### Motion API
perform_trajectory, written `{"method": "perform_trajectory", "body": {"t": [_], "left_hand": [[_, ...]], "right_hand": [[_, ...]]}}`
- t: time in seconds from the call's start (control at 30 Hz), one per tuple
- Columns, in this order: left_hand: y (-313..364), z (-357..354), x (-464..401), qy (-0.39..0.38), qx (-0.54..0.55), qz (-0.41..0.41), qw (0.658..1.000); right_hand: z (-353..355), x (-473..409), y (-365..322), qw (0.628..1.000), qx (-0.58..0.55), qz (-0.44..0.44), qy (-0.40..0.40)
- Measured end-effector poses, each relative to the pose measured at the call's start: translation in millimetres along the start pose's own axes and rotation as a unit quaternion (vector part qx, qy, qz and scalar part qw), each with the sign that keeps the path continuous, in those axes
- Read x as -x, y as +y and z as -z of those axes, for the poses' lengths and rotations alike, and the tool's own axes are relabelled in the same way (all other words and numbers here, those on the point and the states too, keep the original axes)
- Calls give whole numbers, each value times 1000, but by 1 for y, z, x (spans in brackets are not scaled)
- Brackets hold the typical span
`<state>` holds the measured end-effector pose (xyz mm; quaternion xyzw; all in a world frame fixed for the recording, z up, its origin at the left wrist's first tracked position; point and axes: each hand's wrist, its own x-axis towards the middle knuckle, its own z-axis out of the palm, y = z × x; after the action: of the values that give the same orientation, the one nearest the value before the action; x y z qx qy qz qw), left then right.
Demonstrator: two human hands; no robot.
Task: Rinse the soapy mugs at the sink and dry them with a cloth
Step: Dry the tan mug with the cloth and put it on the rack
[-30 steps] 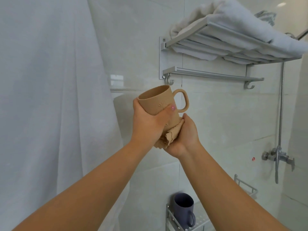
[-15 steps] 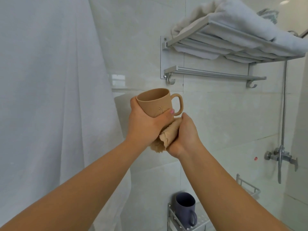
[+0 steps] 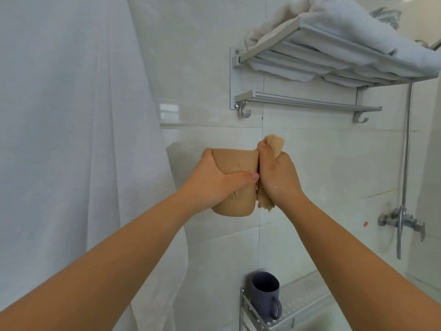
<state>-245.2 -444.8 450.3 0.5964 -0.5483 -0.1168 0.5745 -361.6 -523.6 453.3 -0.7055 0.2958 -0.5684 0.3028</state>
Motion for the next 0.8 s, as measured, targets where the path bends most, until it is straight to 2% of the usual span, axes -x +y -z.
{"method": "perform_trajectory", "body": {"t": [0.1, 0.17, 0.27, 0.37, 0.63, 0.8], "left_hand": [[3, 3, -2, -35, 14, -6, 999], [4, 1, -2, -23, 55, -16, 998], [7, -5, -1, 24, 116, 5, 993], [11, -15, 1, 85, 165, 72, 980], [18, -22, -6, 182, 223, 121, 950], [16, -16, -10, 172, 219, 147, 949]], "right_hand": [[1, -2, -2, 999, 31, 20, 23], [1, -4, -4, 999, 5, 25, 25], [1, -6, -9, 995, -90, -42, 28], [-2, -5, -11, 980, -163, -109, 25], [-17, 7, -17, 975, -217, -49, 5], [-28, 15, -18, 983, -181, 12, -11]]}}
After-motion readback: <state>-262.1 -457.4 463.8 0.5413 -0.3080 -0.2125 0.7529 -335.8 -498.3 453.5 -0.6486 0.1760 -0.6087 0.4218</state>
